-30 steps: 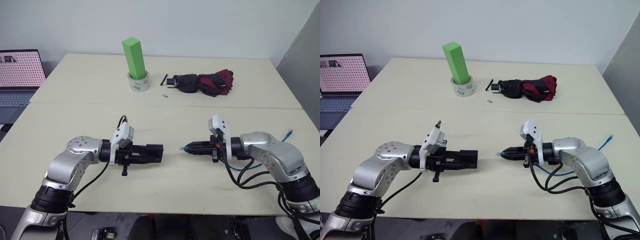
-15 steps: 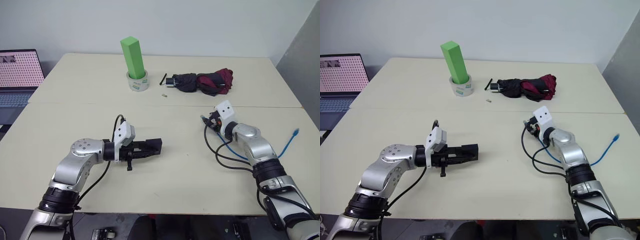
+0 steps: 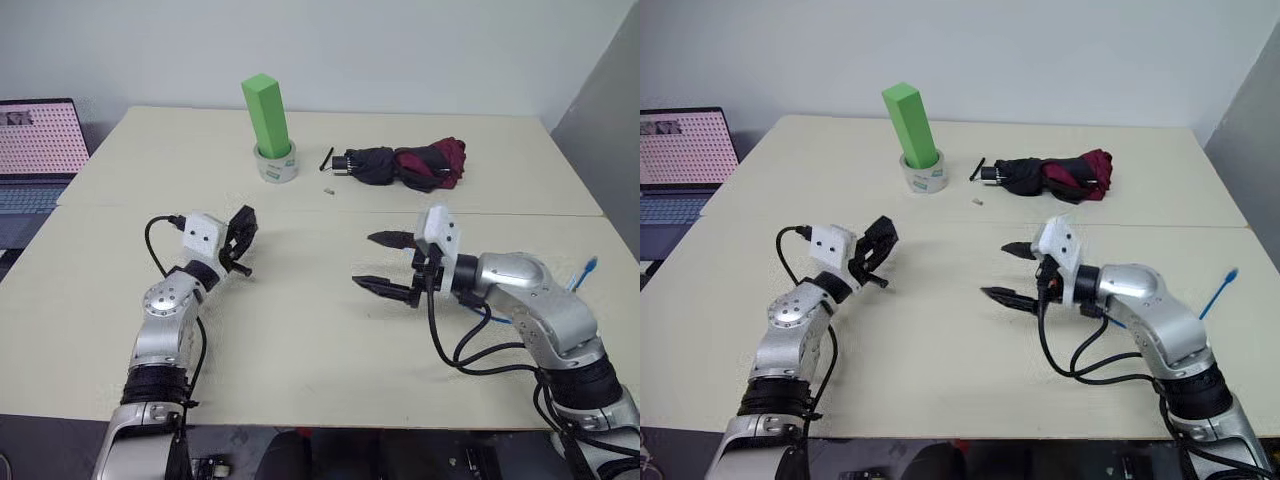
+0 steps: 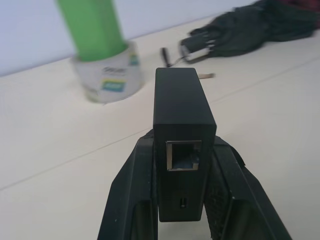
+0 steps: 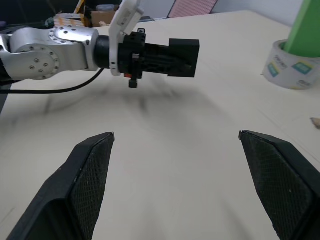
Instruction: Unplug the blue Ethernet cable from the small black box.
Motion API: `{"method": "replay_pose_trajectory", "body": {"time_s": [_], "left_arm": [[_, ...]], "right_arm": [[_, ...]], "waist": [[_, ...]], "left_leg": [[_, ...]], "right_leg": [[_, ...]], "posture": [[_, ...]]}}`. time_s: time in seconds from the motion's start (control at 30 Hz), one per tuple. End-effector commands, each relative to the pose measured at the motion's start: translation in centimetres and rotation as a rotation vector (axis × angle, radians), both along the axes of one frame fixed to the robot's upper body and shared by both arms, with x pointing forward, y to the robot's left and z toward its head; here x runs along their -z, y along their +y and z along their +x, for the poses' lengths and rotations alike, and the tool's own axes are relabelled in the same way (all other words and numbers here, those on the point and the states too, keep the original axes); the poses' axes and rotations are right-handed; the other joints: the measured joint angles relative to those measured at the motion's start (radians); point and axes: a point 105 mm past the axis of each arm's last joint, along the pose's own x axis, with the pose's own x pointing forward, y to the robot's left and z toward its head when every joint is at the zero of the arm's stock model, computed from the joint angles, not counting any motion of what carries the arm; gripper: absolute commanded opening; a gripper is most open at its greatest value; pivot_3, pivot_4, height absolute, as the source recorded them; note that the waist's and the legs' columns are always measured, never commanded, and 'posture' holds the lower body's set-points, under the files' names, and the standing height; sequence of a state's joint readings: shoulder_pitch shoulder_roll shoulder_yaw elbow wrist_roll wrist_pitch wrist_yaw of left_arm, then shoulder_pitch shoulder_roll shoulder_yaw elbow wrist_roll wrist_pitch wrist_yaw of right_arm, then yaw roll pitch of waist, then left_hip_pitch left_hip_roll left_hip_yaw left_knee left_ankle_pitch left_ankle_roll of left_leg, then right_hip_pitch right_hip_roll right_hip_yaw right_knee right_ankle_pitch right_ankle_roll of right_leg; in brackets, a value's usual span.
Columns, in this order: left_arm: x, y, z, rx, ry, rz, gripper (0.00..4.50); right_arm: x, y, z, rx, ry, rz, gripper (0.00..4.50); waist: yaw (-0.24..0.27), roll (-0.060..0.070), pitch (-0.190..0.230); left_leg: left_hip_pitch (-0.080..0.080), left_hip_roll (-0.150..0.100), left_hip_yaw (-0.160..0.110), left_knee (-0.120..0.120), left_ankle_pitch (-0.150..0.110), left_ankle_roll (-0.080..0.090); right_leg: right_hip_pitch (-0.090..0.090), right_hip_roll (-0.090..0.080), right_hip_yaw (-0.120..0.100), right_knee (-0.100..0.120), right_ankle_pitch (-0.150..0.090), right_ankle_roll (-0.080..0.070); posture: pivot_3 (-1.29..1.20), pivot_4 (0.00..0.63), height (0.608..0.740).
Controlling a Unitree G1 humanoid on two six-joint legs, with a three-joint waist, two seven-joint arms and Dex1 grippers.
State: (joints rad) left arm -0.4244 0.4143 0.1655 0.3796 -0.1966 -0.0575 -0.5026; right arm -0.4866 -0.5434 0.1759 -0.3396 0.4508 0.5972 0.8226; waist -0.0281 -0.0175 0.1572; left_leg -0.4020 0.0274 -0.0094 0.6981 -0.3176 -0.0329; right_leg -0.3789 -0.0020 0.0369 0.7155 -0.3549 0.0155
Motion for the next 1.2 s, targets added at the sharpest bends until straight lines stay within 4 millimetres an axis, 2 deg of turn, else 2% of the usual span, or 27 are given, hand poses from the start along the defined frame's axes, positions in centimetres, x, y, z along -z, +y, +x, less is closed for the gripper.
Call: {"method": "replay_pose_trajectory", "body": {"time_s": [0.03,0.13,0.17,0.3,0.57,0.63,0.73,0.97,1.07,1.2], "left_arm": [[-0.9,1.3,0.7,-0.089,-0.052,-0.060,0.79],[-0.1,1.2,0.8,-0.090,-0.029,-0.075,0.79],[0.1,1.2,0.8,-0.093,-0.022,-0.098,1.50],[1.3,1.0,0.3,-0.078,0.024,-0.121,2.12],[2.6,1.3,-1.5,-0.081,0.078,-0.102,3.82],[3.0,1.4,-2.4,-0.087,0.099,-0.077,3.82],[3.2,1.8,-4.7,-0.078,0.153,0.068,3.82],[0.0,1.2,-8.4,0.101,0.201,0.181,3.82],[-1.3,1.6,-8.9,0.121,0.196,0.180,3.82],[-2.4,1.9,-9.4,0.151,0.197,0.193,3.82]], "right_arm": [[-1.0,0.4,0.1,0.005,-0.053,-0.008,4.24],[-0.9,0.5,0.3,0.017,-0.056,-0.017,4.24],[-0.9,0.5,0.3,0.020,-0.058,-0.019,4.32],[-0.7,0.5,0.3,0.031,-0.057,-0.024,4.32],[-0.6,0.5,0.1,0.038,-0.052,-0.026,4.32],[-0.6,0.6,0.1,0.040,-0.051,-0.024,4.32],[-0.2,-0.2,0.1,0.077,-0.042,-0.023,4.32],[1.1,-5.5,0.7,0.288,-0.004,-0.019,4.32],[1.5,-7.8,0.8,0.375,0.013,-0.022,4.32],[2.0,-10.0,0.4,0.439,0.042,-0.033,4.32]], "waist": [[0.003,0.000,0.000],[0.001,-0.001,0.000],[0.000,-0.001,0.000],[-0.001,-0.001,-0.001],[-0.001,-0.001,-0.001],[-0.002,-0.001,-0.001],[-0.003,-0.001,-0.001],[0.004,-0.001,-0.001],[0.002,-0.001,-0.001],[0.000,0.000,0.000]], "left_leg": [[0.000,0.000,0.000,0.000,0.000,0.000],[0.000,0.000,0.000,0.000,0.000,0.000],[0.000,0.000,0.000,0.000,0.000,0.000],[0.000,0.000,0.000,0.000,0.000,0.000],[0.000,0.000,0.000,0.000,0.000,0.000],[0.000,0.000,0.000,0.000,0.000,0.000],[0.000,0.000,-0.001,0.000,0.000,0.000],[0.001,-0.001,-0.002,-0.001,0.000,0.000],[0.003,-0.001,-0.003,-0.001,-0.002,0.003],[0.003,0.000,-0.003,-0.002,-0.002,0.003]], "right_leg": [[0.000,-0.001,0.000,0.000,0.000,0.000],[0.000,-0.001,0.000,0.000,0.000,0.000],[0.000,-0.001,-0.001,0.000,0.000,0.000],[0.000,-0.001,-0.001,0.000,0.000,0.000],[0.000,-0.001,-0.001,0.000,0.000,0.000],[0.000,0.000,-0.001,0.000,0.000,0.000],[0.000,0.000,-0.001,0.000,0.000,0.000],[0.003,-0.001,-0.001,-0.001,0.000,0.000],[0.005,-0.001,-0.002,-0.002,0.000,0.000],[0.005,0.000,-0.003,-0.002,0.000,0.000]], "posture": [[0.00,0.150,0.740],[0.00,0.150,0.740],[0.00,0.150,0.740],[0.00,0.150,0.740],[0.00,0.150,0.740],[0.00,0.150,0.740],[0.00,0.150,0.740],[0.00,0.150,0.740],[0.00,0.150,0.740],[0.00,0.150,0.740]]}}
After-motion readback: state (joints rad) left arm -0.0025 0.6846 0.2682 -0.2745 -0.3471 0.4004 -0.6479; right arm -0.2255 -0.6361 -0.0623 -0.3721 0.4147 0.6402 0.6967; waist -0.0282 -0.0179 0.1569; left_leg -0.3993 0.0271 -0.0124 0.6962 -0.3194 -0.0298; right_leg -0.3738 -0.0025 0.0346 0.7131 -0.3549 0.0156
